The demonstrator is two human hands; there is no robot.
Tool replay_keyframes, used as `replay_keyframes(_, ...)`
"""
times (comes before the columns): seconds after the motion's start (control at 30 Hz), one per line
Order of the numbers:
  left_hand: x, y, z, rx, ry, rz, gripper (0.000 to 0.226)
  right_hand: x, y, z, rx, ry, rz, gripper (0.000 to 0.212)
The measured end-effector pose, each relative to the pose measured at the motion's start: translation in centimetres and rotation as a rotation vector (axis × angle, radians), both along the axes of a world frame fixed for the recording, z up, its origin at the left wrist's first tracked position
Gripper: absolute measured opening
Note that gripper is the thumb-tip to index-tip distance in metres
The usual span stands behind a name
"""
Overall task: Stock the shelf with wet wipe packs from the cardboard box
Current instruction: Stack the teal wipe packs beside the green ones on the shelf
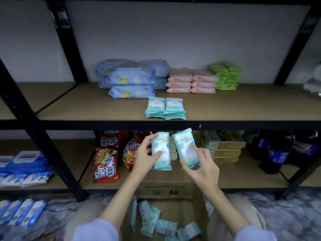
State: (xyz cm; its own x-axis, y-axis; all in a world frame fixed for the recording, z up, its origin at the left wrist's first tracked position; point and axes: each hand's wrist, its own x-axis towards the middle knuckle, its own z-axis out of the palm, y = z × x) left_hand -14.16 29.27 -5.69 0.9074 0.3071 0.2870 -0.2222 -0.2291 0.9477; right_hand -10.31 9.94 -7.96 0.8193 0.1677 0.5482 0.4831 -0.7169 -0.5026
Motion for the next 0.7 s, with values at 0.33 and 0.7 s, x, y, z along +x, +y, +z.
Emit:
replay_keyframes(0.33, 4.0, 2.1, 9.1, 0.053, -0.2, 0.004, 0.049, 3.4, 2.3, 8.1, 0.362, -0.057, 0.045, 0.053)
replay_keyframes(0.7, 11.1, 6.0, 13.3, 0.107, -0.123, 0.004, 0.046, 9.2, 7.1, 13.3, 0.253, 0.126, 0.047, 0.057)
